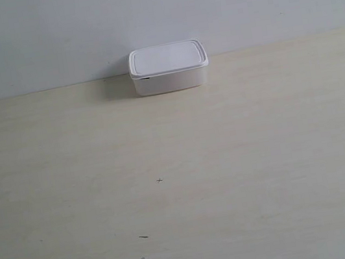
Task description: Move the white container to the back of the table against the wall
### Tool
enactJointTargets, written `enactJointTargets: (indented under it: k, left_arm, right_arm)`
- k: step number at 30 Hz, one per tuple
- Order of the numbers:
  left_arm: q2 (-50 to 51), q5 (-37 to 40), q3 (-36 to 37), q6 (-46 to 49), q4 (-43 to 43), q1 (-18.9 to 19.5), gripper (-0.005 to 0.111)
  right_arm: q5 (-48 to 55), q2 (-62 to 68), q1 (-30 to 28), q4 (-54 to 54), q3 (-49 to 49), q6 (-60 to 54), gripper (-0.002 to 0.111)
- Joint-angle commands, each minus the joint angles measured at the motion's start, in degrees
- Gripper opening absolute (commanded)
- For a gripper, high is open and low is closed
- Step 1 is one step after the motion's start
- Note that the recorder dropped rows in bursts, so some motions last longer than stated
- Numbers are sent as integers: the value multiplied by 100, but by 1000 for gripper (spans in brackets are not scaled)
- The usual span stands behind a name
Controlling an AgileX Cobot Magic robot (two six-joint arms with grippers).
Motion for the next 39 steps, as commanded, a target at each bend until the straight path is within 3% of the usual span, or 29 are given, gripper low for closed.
enactJointTargets:
  k: [1, 14, 23, 26, 30, 31, 33, 36, 39]
  left_arm:
    - [-31, -21, 3, 12, 11, 8, 0]
    - [-31, -21, 3, 12, 11, 8, 0]
    - [-31, -21, 3, 12, 11, 8, 0]
    - [-31, -21, 3, 12, 11, 8, 0]
    - [-31, -21, 3, 12, 11, 8, 0]
    - [-31, -21, 3, 12, 11, 8, 0]
    - [-31, -21, 3, 12, 11, 8, 0]
    - [-31, -21, 3, 12, 11, 8, 0]
    - [-31, -21, 3, 12, 11, 8, 0]
  right_arm:
    - [-14, -25, -30, -75, 25, -14, 0]
    - [-14, -25, -30, -75, 25, -14, 0]
    - [-775, -25, -30, -1110, 25, -61, 0]
    - [-1039, -25, -30, -2359, 25, 1292, 0]
    - [-1129, -25, -30, -5127, 25, 4679, 0]
    - [-1025, -25, -30, -6547, 25, 6283, 0]
    - [-862, -25, -30, -7724, 25, 7357, 0]
    - [-569, -25, -30, -8846, 25, 8286, 0]
    - [-569, -25, -30, -8869, 25, 7936, 0]
